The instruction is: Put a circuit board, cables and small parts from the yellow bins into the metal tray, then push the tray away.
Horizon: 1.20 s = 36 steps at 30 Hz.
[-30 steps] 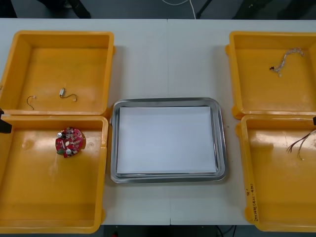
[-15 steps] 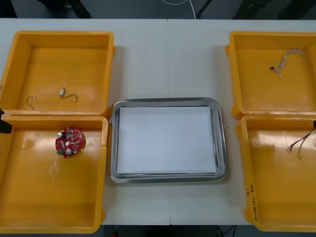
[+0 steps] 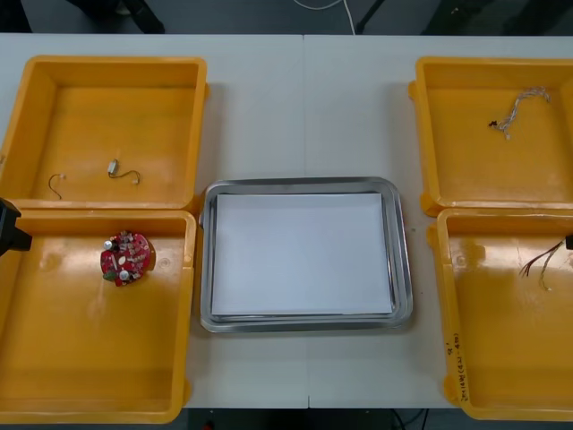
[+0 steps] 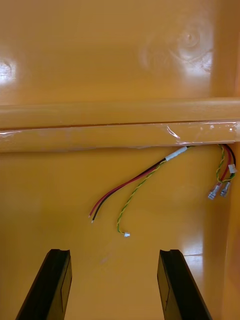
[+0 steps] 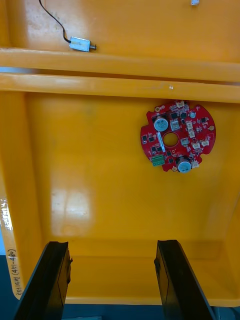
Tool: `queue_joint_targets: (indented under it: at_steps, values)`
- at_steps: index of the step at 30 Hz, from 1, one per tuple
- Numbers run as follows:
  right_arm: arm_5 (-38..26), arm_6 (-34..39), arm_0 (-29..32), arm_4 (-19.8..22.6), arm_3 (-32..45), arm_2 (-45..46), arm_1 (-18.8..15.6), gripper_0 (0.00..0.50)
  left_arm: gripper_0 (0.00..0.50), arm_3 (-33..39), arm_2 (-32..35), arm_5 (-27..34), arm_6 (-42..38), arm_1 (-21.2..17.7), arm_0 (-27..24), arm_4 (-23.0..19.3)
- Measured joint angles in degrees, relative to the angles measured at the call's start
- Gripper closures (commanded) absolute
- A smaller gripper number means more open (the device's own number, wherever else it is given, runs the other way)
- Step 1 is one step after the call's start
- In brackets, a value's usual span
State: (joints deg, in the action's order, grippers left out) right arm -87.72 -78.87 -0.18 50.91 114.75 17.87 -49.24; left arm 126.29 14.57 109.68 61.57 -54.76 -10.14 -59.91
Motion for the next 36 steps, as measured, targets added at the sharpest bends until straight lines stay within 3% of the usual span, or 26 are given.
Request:
queue_joint_targets:
  at_steps: [8,23,36]
  values:
    - [6.0,0.0,2.6,-4.5,0.0,-3.6,0.0,0.0,0.0,0.0,0.0,0.0,0.0,3.2,0.0,0.6]
    - [13.8,0.0,2.9,-4.5,-7.7,-9.5,0.0,0.0,0.0,0.0,-5.9,-0.2,0.0,8.1,0.0,6.7]
    - [18.1,0.1,2.9,-4.4,-11.4,-12.6,0.0,0.0,0.0,0.0,-12.5,-6.1,0.0,10.6,0.0,13.1]
